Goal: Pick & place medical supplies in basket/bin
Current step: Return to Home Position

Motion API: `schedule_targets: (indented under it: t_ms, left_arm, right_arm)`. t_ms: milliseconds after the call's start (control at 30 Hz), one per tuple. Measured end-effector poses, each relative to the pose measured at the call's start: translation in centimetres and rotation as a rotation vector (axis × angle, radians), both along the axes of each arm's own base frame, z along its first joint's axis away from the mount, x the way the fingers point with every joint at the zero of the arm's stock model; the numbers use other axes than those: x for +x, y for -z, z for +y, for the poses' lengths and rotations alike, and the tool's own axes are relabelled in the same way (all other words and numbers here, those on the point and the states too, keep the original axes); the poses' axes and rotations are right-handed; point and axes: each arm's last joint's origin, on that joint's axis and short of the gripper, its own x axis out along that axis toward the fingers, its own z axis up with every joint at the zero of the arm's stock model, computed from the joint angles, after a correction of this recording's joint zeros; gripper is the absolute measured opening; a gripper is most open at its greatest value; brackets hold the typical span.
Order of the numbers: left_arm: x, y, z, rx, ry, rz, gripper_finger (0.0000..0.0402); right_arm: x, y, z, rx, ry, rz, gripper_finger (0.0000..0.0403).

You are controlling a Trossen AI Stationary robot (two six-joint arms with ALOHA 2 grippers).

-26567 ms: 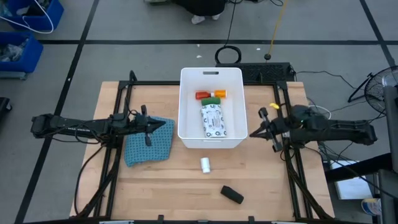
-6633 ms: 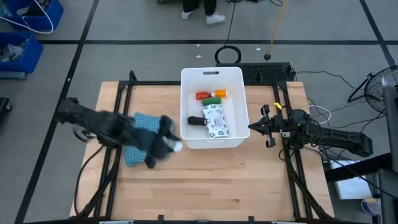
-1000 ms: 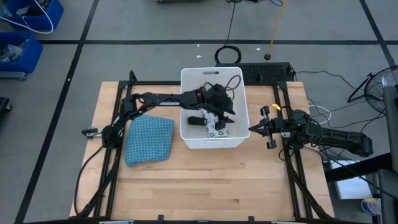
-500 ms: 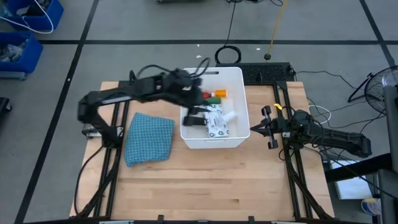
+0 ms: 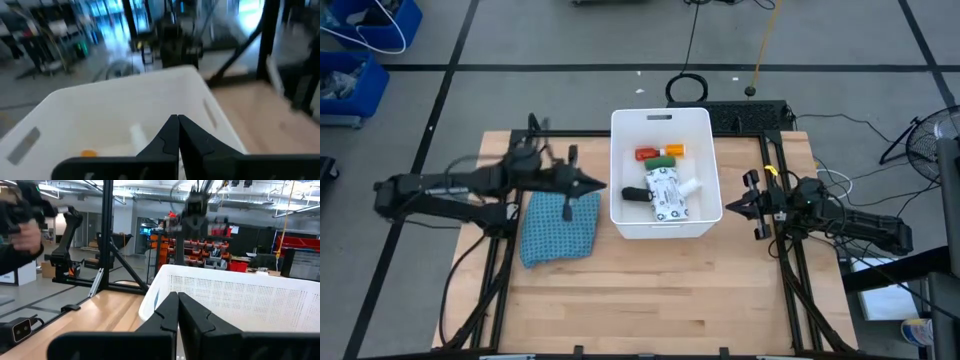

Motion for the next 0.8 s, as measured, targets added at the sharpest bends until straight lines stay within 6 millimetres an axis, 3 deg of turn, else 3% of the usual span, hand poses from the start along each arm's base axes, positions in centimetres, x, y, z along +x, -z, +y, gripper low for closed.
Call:
schedule_targets:
  t_ms: [167,367,567,800]
  left_arm:
    - [-3.0,5.7,-0.9,-0.072,-0.05,-0.187,0.0002]
    - [-6.4,10.2,-2.2,-0.047,-0.098,-0.33,0.0001]
    - [-8.8,11.4,-2.8,-0.062,-0.134,-0.381,0.0001]
    - [-9.6,12.5,-3.1,-0.066,-0.147,-0.287,0.0001]
  right_arm:
    - [0.1,0.5,0.0,0.005,0.002,0.001,0.0]
    - [0.0,0.7,0.0,0.0,-0.003,-0.088,0.0]
    - [-0.2,1.0,0.0,0.011,0.011,-0.064,0.0]
    - [-0.4,1.3,0.0,0.014,0.048,-0.044,0.0]
